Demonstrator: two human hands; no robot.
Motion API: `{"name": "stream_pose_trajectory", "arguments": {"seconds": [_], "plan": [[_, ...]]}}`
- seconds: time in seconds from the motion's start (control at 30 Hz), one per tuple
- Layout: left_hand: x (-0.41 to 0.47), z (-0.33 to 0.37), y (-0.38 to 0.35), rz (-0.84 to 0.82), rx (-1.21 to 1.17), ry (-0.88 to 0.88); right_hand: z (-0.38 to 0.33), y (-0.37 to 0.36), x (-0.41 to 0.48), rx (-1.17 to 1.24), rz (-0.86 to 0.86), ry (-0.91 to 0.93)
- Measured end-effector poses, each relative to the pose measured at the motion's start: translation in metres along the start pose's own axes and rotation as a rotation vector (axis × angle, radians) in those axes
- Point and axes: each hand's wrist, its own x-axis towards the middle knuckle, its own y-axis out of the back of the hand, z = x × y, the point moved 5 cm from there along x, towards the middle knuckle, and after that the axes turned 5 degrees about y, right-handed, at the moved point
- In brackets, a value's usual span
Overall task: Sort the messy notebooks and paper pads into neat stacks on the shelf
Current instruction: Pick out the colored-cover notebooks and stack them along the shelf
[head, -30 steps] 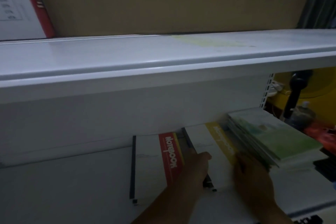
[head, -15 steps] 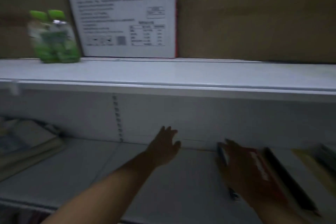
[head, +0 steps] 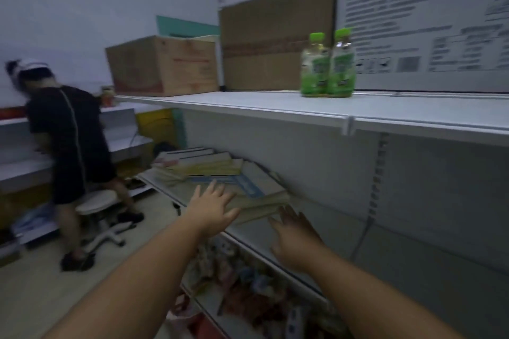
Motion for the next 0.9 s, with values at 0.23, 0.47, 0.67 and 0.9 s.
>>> {"name": "stream_pose_trajectory", "arguments": {"seconds": [0.23, 0.47, 0.67, 0.9], "plan": [[-0.003, -0.098, -0.024, -0.006, -0.049, 0.139, -0.064, -0.009, 0.072, 0.021, -0.020, 0.115], [0.032, -0.147, -0.035, -0.007, -0.004, 0.166, -0.088, -0.015, 0.148, 0.055, 0.050, 0.240], [0.095, -0.156, -0.022, 0.091, 0.001, 0.079, -0.083, -0.008, 0.220, 0.075, 0.167, 0.262], [0.147, -0.191, -0.032, 0.078, 0.042, 0.022, -0.095, -0.012, 0.279, 0.076, 0.193, 0.362]]}}
